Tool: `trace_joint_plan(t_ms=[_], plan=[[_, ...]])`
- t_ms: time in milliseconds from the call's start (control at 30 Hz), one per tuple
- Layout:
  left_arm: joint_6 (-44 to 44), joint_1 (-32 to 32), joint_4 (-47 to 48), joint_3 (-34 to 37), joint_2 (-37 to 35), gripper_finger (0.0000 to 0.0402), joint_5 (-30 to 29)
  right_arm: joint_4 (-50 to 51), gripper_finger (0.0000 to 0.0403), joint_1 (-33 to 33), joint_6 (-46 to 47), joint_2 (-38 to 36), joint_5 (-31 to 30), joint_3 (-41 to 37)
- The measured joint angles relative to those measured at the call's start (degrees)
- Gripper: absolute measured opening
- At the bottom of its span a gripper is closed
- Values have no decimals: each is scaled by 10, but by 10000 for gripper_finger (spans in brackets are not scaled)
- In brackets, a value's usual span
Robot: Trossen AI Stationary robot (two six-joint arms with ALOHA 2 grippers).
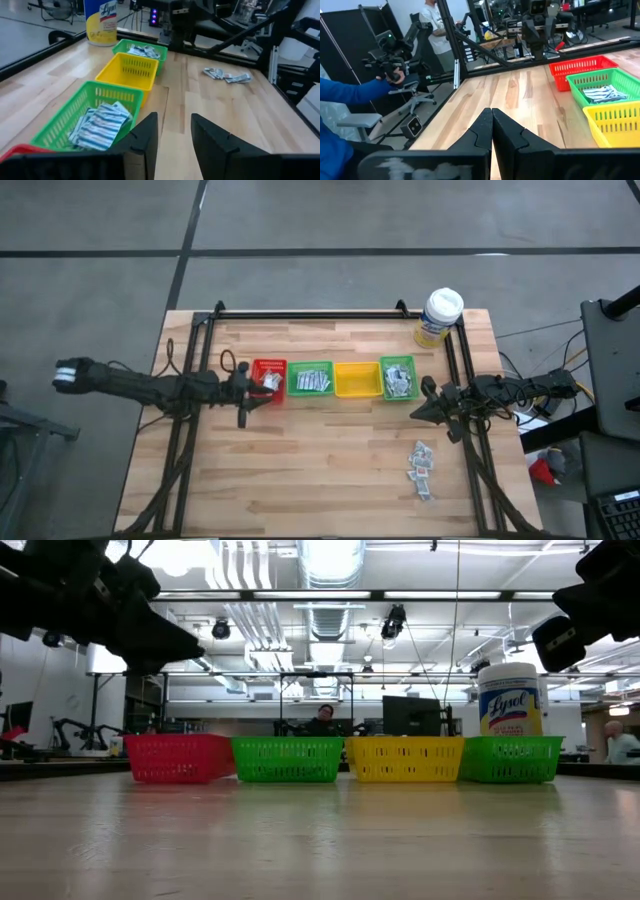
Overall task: Pick & Place First Aid Supplies
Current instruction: Put the orange ointment pack into the yellow bin
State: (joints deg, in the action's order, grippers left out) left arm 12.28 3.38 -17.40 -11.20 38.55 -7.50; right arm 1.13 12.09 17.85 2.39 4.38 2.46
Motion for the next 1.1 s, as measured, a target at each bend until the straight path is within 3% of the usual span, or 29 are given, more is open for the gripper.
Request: trace_joint_plan(t_ms=[167, 700, 967, 1100], plan=[[-10, -43, 39, 4, -24, 112, 42, 0, 8, 0, -29, 0, 0, 0], [-68, -44, 151, 14, -193, 112, 34, 5, 8, 0, -50, 0, 1, 0], [-73, -44, 154, 66, -273, 112, 50, 210, 8, 0, -12, 39, 1, 70], [-72, -44, 147, 88, -303, 112, 51, 193, 8, 0, 20, 83, 12, 82]])
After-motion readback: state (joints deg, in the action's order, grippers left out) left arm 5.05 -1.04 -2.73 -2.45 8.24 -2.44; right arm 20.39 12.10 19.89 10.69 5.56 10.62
